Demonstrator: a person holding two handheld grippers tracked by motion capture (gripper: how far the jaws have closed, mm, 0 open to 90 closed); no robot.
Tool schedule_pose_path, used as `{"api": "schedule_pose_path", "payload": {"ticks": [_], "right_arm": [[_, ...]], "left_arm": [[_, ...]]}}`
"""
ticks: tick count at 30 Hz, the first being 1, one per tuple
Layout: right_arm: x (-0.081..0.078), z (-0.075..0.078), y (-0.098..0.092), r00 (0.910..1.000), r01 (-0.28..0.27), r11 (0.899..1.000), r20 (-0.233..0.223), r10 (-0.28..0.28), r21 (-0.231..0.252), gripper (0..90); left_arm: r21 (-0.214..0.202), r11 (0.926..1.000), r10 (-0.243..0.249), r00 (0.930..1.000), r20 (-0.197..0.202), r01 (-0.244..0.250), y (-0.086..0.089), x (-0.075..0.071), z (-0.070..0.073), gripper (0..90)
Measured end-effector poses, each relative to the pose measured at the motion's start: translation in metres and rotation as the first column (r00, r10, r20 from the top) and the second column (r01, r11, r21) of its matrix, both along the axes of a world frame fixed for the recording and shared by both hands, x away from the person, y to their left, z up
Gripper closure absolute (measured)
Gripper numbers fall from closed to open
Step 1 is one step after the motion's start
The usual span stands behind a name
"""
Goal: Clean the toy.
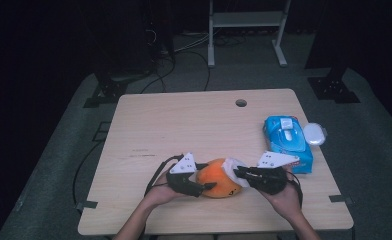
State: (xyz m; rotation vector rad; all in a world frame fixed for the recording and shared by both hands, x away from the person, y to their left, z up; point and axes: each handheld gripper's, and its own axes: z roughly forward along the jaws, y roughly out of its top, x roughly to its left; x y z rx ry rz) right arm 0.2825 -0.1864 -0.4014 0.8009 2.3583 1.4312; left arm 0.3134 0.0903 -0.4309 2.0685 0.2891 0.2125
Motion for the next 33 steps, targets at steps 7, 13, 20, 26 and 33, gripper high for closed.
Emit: {"api": "schedule_pose_path", "payload": {"ticks": [7,13,20,26,33], "right_arm": [[-0.002,0.003,0.014,0.9987,-0.032,0.997,0.037,0.035,-0.072,82.0],[0.001,0.003,0.001,0.9999,0.01,0.997,0.009,-0.009,-0.071,82.9],[-0.011,0.017,0.032,0.9962,-0.061,0.995,0.058,0.066,-0.075,82.9],[-0.003,0.012,0.026,0.9983,-0.047,0.995,0.032,0.05,-0.083,83.6],[-0.012,0.016,0.043,0.994,-0.105,0.992,0.023,0.107,-0.066,83.9]], "left_arm": [[-0.005,0.9998,-0.019,0.9998,-0.006,0.019,-0.001,-0.003,0.0,30.6],[-0.021,0.9996,-0.019,0.9997,-0.018,0.018,-0.003,-0.003,0.0,31.0],[-0.009,0.9996,-0.028,0.9996,0.003,0.028,-0.013,-0.01,0.003,31.7],[-0.045,0.9979,-0.048,0.9979,-0.043,0.046,-0.008,-0.009,0.002,30.8],[-0.027,0.9988,-0.041,0.9989,-0.021,0.041,-0.013,-0.012,0.001,31.9]]}}
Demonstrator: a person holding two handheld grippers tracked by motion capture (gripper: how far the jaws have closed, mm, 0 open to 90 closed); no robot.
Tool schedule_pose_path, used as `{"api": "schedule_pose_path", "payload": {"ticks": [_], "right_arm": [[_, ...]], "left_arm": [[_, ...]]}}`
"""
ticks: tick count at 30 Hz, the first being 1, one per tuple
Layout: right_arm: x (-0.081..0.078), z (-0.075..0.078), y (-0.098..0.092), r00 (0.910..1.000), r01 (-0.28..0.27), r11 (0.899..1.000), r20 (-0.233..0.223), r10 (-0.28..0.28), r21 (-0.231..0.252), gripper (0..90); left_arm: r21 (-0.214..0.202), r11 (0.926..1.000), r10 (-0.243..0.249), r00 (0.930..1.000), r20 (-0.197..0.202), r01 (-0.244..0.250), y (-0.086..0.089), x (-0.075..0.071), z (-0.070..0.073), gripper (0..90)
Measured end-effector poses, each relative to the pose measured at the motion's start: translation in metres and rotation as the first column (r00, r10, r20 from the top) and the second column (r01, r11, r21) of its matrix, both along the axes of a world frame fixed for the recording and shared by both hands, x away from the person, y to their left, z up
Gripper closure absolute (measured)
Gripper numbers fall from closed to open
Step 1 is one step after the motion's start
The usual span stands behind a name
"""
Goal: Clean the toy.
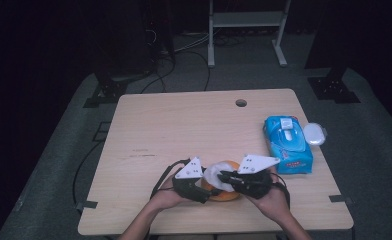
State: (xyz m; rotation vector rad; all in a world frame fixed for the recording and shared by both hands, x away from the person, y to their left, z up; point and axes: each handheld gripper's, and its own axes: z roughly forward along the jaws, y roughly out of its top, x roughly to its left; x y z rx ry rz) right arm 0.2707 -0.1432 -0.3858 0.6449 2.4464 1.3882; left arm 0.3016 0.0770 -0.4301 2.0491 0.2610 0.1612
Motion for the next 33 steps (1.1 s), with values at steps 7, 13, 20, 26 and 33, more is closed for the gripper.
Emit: {"api": "schedule_pose_path", "payload": {"ticks": [7,13,20,26,33], "right_arm": [[0.009,-0.004,-0.012,0.999,0.039,0.999,-0.021,-0.039,-0.008,84.0],[0.022,-0.014,-0.042,0.9878,0.138,0.99,-0.077,-0.136,0.028,83.9],[0.012,-0.015,-0.023,0.9938,0.072,0.996,-0.089,-0.067,0.054,83.8],[0.014,-0.017,-0.026,0.9945,0.075,0.996,-0.077,-0.071,0.04,83.7],[0.021,-0.026,-0.047,0.9841,0.157,0.988,-0.087,-0.155,0.015,83.6]], "left_arm": [[0.01,0.9999,-0.003,0.9999,0.016,0.003,0.004,0.002,-0.002,34.3],[0.022,0.9998,0.001,0.9999,0.013,-0.002,0.012,0.006,-0.002,33.5],[0.027,0.9985,0.048,0.9984,-0.029,-0.047,0.006,0.011,0.008,13.3],[0.039,0.9978,0.055,0.998,-0.03,-0.054,0.015,0.014,0.0,31.5],[0.033,0.9979,0.057,0.9975,-0.041,-0.056,0.02,0.015,-0.002,32.7]]}}
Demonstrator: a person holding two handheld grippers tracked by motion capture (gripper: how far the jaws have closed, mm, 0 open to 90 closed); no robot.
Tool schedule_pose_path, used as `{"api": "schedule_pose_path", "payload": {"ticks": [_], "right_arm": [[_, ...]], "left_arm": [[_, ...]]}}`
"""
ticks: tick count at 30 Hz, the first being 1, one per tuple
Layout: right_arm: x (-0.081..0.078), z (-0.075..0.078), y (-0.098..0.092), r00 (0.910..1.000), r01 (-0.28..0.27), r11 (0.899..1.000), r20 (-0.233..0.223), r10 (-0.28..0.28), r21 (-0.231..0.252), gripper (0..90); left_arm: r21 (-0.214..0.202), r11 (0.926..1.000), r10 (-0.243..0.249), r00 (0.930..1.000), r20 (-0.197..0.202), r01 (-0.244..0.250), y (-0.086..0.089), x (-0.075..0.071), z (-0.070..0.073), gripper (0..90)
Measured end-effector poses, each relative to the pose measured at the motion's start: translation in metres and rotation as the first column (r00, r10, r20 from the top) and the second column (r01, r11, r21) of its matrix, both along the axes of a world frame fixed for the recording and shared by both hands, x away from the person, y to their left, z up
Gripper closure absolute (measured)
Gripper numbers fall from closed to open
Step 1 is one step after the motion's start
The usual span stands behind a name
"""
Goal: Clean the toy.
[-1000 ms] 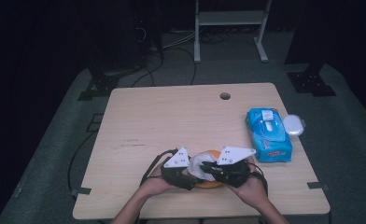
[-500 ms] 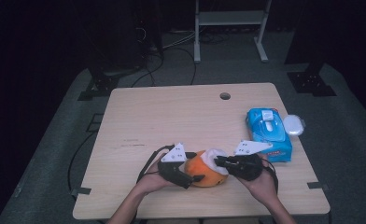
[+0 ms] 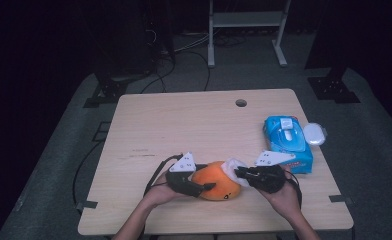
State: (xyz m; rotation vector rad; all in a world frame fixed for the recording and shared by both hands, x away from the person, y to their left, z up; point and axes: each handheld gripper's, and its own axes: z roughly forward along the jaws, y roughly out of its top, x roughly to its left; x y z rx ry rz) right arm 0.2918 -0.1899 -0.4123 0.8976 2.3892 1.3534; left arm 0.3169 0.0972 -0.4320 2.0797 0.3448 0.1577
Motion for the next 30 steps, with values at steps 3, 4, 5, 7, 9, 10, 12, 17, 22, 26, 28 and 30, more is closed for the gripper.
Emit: {"api": "schedule_pose_path", "payload": {"ticks": [3,4,5,7,9,10,12,17,22,26,28,30], "right_arm": [[-0.002,0.004,0.001,0.9999,-0.014,0.999,0.007,0.014,0.051,83.6],[-0.003,0.005,0.004,0.9995,-0.03,0.998,0.007,0.029,0.055,83.5],[-0.004,0.005,0.008,0.9992,-0.039,0.998,0.01,0.038,0.048,83.5],[-0.004,0.001,0.012,0.9981,-0.061,0.998,0.006,0.061,0.03,83.5],[-0.004,-0.003,0.015,0.9965,-0.084,0.996,0.007,0.084,0.018,83.5],[-0.005,-0.004,0.015,0.9946,-0.103,0.994,0.001,0.103,0.024,83.5],[-0.006,-0.004,0.018,0.9926,-0.122,0.992,0.003,0.122,0.024,83.3],[-0.002,-0.004,0.015,0.997,-0.077,0.997,0.001,0.077,0.025,83.2],[0.003,0.007,0.005,0.9984,0.021,0.996,0.05,-0.026,0.091,83.4],[0.006,0.005,0.005,0.9982,0.031,0.996,0.048,-0.035,0.08,83.3],[0.009,-0.005,0.008,0.9999,0.011,0.998,0.011,-0.011,0.057,83.2],[0.008,-0.01,0.01,0.9997,-0.015,0.999,-0.019,0.016,0.05,83.2]], "left_arm": [[-0.018,0.9998,0.0,0.9999,-0.014,0.0,0.003,0.001,-0.002,31.1],[-0.021,0.9998,-0.003,0.9998,-0.019,0.002,0.004,0.001,-0.002,30.3],[-0.022,0.9997,-0.007,0.9995,-0.03,0.006,0.004,0.002,-0.001,27.9],[-0.014,0.9998,-0.014,0.9991,-0.04,0.013,0.003,0.003,0.004,18.4],[-0.013,0.9999,-0.001,0.9989,-0.047,0.0,0.0,0.005,0.012,10.7],[-0.019,0.9997,0.013,0.9988,-0.047,-0.014,-0.002,0.006,0.013,8.2],[-0.006,0.9998,0.019,0.9983,-0.055,-0.019,-0.006,0.008,0.012,5.2],[-0.008,0.999,0.043,0.9991,0.002,-0.043,-0.009,0.005,0.006,31.0],[-0.098,0.989,0.131,0.9641,0.231,-0.111,-0.017,-0.003,0.011,38.5],[-0.073,0.9927,0.107,0.9799,0.169,-0.096,-0.019,0.003,-0.002,33.8],[-0.084,0.9932,0.088,0.991,0.101,-0.08,-0.017,0.005,-0.003,25.5],[-0.099,0.9921,0.083,0.9949,0.057,-0.077,-0.013,0.005,0.006,17.8]]}}
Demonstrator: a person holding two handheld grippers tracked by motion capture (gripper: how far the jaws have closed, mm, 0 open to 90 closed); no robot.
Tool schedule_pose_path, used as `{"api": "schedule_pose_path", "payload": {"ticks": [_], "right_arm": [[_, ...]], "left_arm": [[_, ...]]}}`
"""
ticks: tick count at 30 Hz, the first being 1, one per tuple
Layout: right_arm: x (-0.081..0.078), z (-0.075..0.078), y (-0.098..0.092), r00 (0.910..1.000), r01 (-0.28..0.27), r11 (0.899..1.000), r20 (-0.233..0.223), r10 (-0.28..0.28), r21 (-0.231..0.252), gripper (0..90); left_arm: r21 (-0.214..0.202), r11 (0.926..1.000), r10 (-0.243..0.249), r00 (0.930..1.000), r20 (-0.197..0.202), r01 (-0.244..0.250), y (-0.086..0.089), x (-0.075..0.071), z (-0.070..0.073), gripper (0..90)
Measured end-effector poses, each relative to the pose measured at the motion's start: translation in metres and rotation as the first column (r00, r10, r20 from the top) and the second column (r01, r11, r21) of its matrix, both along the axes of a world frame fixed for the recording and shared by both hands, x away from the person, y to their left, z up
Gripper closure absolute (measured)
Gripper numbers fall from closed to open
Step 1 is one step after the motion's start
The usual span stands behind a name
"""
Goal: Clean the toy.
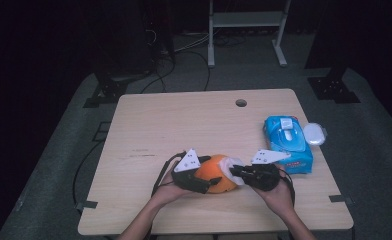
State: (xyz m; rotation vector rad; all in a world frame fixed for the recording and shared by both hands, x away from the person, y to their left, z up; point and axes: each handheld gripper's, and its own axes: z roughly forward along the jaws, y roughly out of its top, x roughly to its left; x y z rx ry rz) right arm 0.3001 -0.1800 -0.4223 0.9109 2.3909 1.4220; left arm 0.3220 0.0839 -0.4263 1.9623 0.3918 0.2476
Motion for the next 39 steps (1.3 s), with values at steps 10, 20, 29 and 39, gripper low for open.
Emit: {"api": "schedule_pose_path", "payload": {"ticks": [10,20,29,39], "right_arm": [[-0.004,0.003,-0.01,0.9989,0.046,0.998,-0.006,-0.046,-0.036,83.4],[-0.011,0.004,0.007,0.9988,-0.042,0.999,0.023,0.042,-0.019,83.4],[-0.01,0.003,0.004,0.9982,-0.06,0.998,-0.007,0.06,-0.016,83.2],[-0.011,0.014,0.001,0.9988,0.026,1.0,0.042,-0.026,0.005,83.5]], "left_arm": [[0.038,0.9987,-0.032,0.9964,-0.078,0.035,0.006,-0.006,-0.006,29.1],[0.047,0.9954,-0.079,0.9936,-0.08,0.083,0.007,-0.007,0.0,23.1],[0.083,0.9945,-0.046,0.9794,-0.197,0.063,0.013,0.005,-0.011,12.1],[0.09,0.9948,-0.053,0.9973,0.051,0.048,0.001,-0.003,-0.004,34.2]]}}
